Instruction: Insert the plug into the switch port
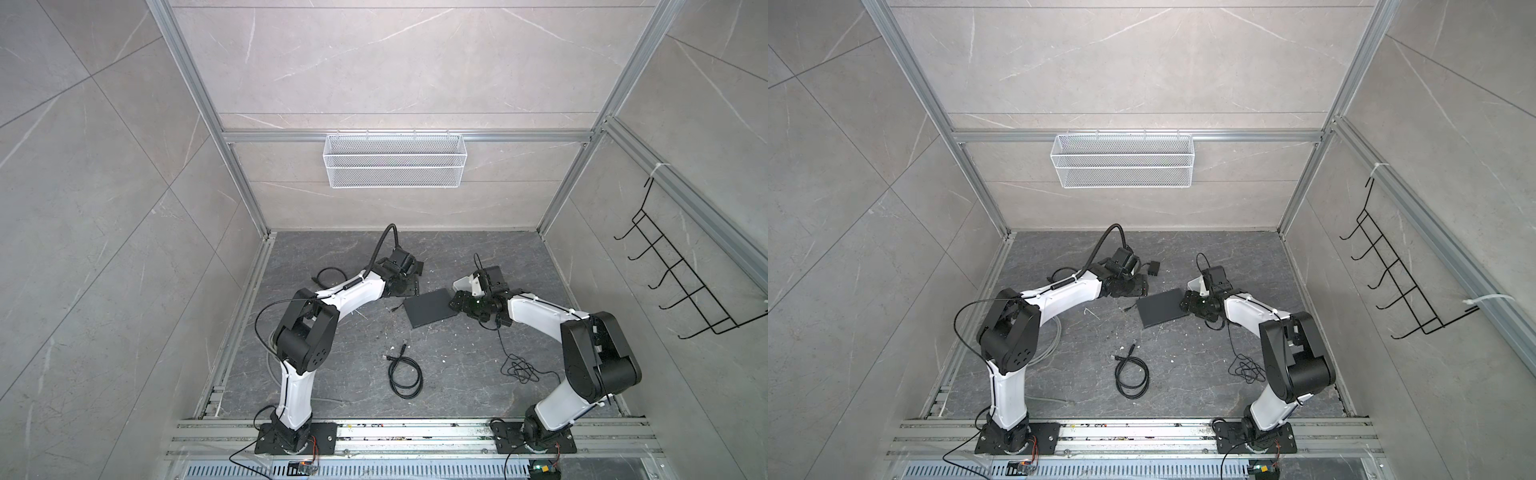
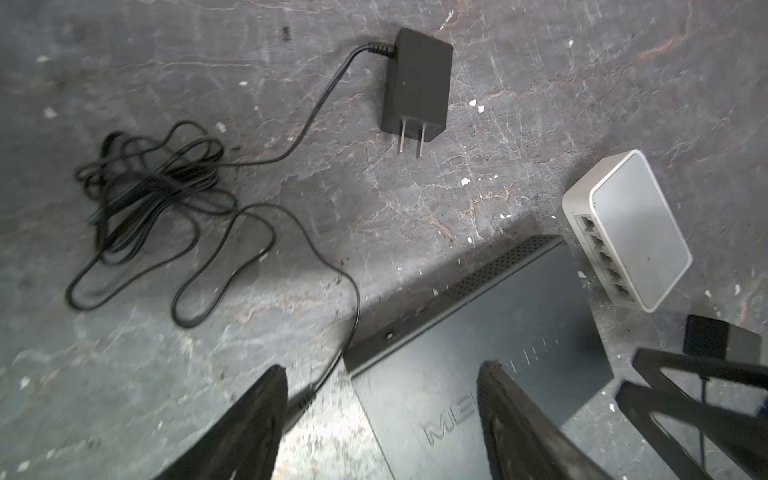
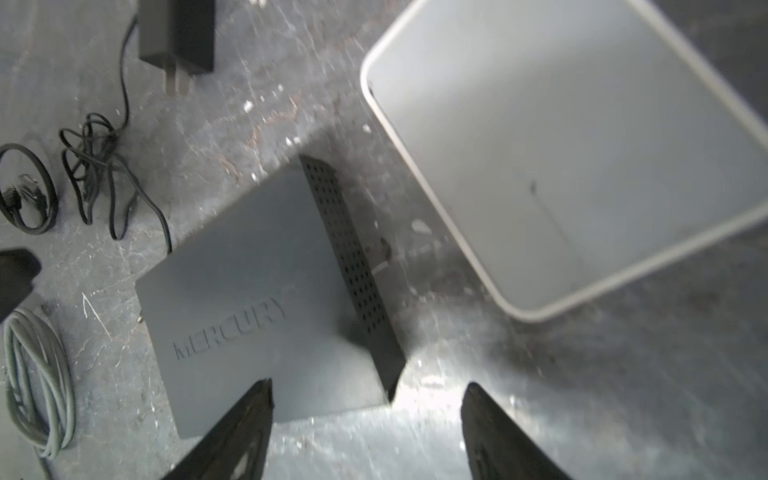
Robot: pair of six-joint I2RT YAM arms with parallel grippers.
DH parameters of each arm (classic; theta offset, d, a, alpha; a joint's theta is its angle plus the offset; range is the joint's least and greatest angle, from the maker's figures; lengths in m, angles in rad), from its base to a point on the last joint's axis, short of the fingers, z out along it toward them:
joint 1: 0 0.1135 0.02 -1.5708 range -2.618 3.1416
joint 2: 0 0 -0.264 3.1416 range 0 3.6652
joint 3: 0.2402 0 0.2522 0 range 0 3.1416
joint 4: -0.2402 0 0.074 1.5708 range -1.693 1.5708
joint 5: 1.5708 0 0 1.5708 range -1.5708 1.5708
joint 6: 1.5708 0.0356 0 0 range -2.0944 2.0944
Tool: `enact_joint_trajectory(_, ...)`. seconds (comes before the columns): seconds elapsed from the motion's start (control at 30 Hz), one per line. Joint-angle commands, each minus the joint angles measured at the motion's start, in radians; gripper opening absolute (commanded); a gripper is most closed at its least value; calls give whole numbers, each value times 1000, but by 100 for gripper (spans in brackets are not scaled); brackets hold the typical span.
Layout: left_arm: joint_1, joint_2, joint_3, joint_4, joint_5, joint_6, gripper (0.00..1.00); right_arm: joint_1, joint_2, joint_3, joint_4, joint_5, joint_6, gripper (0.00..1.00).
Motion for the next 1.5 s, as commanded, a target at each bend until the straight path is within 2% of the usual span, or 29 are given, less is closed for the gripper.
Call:
enact_joint_trajectory(0.0, 6, 77, 116, -12, 126, 99, 74, 4, -41, -20, -93, -41, 35, 73)
enact_joint_trajectory(0.1, 2, 154, 201, 1, 203, 112, 74, 6, -51, -34, -106, -106, 67, 73)
enact_joint_trajectory(0.3, 1, 250, 287, -26, 222, 118, 74, 8, -51, -57, -9, -214, 198, 73)
enact_joint_trajectory(0.47, -4, 266, 278, -40, 239, 111, 74, 8, 19, -57, 119, -265, 310, 73)
enact_joint_trajectory(0.63, -28, 237, 214, -35, 294, 91, 74, 6, 62, -68, 209, -266, 376, 72)
enact_joint_trajectory(0.87, -68, 122, 67, 33, 424, 21, 70, -23, 28, -75, 180, -246, 371, 73)
enact_joint_trajectory(0.97, -86, 100, 42, 74, 518, -32, 69, -77, -14, -73, 108, -227, 324, 73)
enact_joint_trajectory(1.1, -96, 85, 27, 120, 527, -77, 69, -122, -23, -37, -7, -233, 221, 73)
enact_joint_trajectory(1.27, -65, 19, 30, 62, 354, -38, 65, -129, -23, -3, -111, -217, 126, 74)
enact_joint_trajectory(1.4, -52, -36, 59, -110, 78, 73, 57, -130, -33, 21, -166, -197, 77, 73)
enact_joint_trajectory(1.47, -43, -35, 72, -196, -44, 87, 53, -130, -35, 31, -182, -191, 59, 73)
